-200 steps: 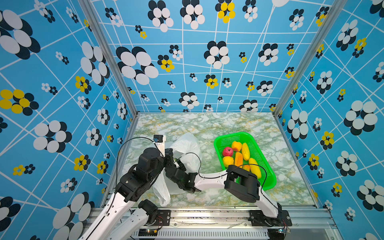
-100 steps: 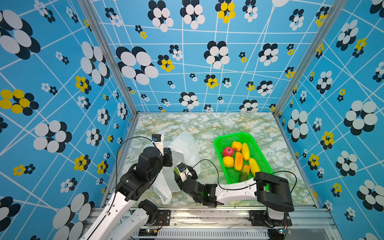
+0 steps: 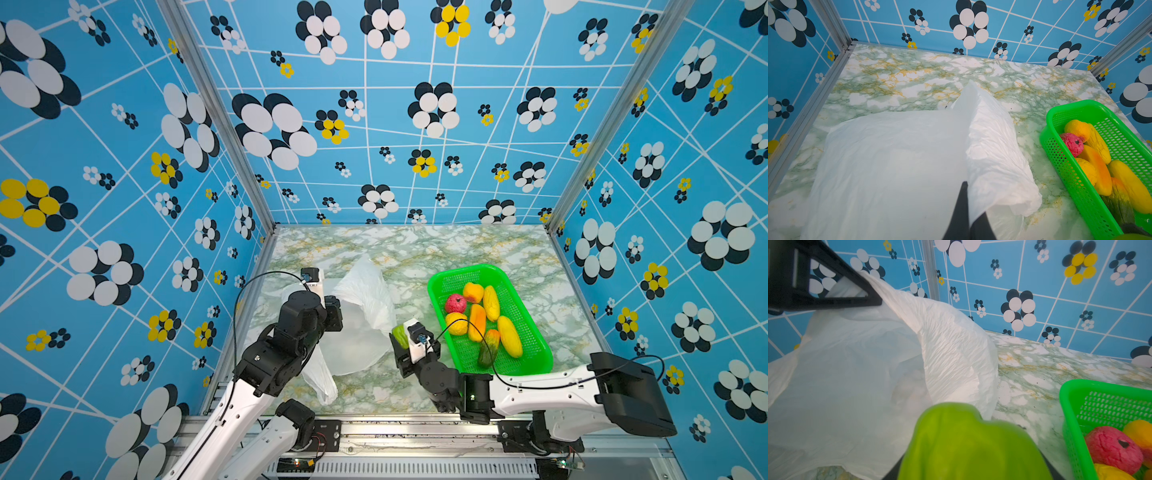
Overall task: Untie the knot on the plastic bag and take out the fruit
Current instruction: 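Lift the green fruit out and carry it over the green basket, then lower the green fruit into the basket and open the right gripper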
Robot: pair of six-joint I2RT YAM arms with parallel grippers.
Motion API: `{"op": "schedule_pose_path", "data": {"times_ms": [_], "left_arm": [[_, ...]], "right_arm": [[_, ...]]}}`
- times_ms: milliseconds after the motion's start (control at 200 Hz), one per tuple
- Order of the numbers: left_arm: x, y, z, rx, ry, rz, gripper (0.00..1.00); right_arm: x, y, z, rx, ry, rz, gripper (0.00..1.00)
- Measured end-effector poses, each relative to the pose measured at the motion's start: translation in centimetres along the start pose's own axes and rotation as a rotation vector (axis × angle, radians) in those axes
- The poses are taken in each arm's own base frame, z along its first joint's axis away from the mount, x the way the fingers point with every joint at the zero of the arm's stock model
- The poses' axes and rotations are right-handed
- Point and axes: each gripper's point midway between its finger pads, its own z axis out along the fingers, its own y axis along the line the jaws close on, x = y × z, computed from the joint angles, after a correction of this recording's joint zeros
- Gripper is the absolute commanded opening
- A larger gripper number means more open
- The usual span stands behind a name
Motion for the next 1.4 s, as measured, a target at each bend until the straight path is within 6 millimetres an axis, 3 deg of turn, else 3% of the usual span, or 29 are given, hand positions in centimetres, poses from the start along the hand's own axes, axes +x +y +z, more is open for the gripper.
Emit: {"op": "schedule_pose_path", "data": {"times_ms": [140,260,425,565,750,845,994,1139,1399], "left_arm": [[-0.1,0.0,-0.4,0.005,-0.012,-0.008,0.00],[-0.1,0.1,-0.5,0.007,-0.014,-0.015,0.00],[0.1,0.3,-0.4,0.001,-0.007,-0.021,0.00],[0.3,0.3,-0.4,0.003,-0.001,-0.033,0.00],[0.5,0.2,-0.5,0.012,0.003,-0.037,0.00],[0.5,0.2,-0.6,0.014,0.001,-0.038,0.00],[0.7,0.2,-0.5,0.016,0.007,-0.037,0.00],[0.7,0.1,-0.5,0.019,0.008,-0.037,0.00],[0.7,0.1,-0.5,0.019,0.008,-0.037,0.00]], "right_arm": [[-2.5,-3.8,-1.2,0.072,-0.037,0.052,0.44],[-3.5,-8.8,-1.8,0.180,-0.038,0.113,0.46],[-2.4,-16.0,-3.3,0.347,-0.012,0.181,0.49],[-0.6,-19.7,-4.5,0.451,0.038,0.202,0.50],[2.7,-22.6,-4.9,0.567,0.146,0.206,0.49],[5.6,-24.0,-4.3,0.624,0.251,0.213,0.40],[10.5,-25.3,-3.8,0.688,0.429,0.222,0.40],[11.9,-24.9,-3.7,0.684,0.476,0.253,0.56],[12.9,-25.1,-3.6,0.706,0.499,0.296,0.75]]}}
